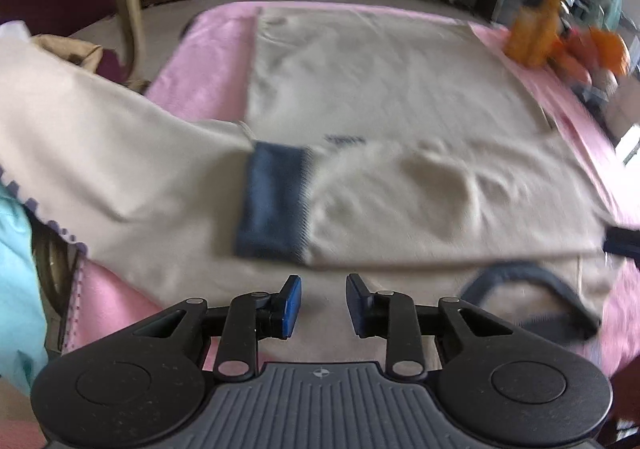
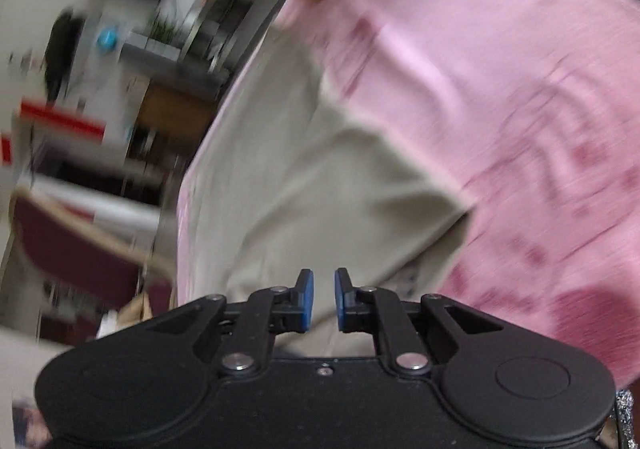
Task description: Fold clothes
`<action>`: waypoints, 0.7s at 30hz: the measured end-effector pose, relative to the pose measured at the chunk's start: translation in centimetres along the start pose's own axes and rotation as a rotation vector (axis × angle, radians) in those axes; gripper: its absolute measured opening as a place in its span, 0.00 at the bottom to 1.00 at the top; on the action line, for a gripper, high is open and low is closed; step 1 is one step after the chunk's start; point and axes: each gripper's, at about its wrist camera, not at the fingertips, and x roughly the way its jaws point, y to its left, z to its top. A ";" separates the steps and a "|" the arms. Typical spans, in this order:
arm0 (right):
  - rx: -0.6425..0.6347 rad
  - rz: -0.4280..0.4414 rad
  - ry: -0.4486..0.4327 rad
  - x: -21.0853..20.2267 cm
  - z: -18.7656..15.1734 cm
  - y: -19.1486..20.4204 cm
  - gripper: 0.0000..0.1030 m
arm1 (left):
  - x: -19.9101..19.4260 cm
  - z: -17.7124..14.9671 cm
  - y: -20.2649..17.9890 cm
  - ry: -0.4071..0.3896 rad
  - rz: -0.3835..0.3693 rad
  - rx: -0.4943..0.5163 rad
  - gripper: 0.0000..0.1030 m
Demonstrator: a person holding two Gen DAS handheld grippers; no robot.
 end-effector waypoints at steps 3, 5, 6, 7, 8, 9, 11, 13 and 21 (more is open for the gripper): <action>-0.052 -0.016 0.053 0.4 -0.9 1.0 0.12 | -0.8 -0.7 -1.9 -0.024 -0.081 0.087 0.25; -0.090 -0.067 0.085 0.8 -1.5 1.5 0.13 | -1.1 -1.2 -3.3 -0.036 -0.125 0.154 0.25; -0.108 -0.105 0.107 0.9 -2.0 1.6 0.08 | -0.9 -1.6 -4.1 -0.025 -0.131 0.191 0.25; -0.122 -0.127 0.116 0.8 -2.4 1.7 0.08 | -0.6 -2.0 -4.7 0.002 -0.129 0.224 0.25; -0.132 -0.139 0.126 0.5 -2.7 1.9 0.08 | -0.5 -2.4 -5.2 0.023 -0.125 0.255 0.23; -0.145 -0.155 0.141 0.1 -3.1 2.1 0.08 | -0.7 -2.8 -5.5 0.018 -0.111 0.279 0.23; -0.174 -0.189 0.168 -0.8 -4.0 2.3 0.08 | -1.3 -3.2 -5.8 0.017 -0.097 0.307 0.23; -0.192 -0.208 0.171 -2.1 -4.9 2.3 0.08 | -2.0 -3.4 -5.3 0.013 -0.116 0.275 0.23; -0.258 -0.101 0.061 -3.3 -4.8 3.7 0.12 | -3.3 -3.1 -3.2 -0.072 -0.133 0.116 0.28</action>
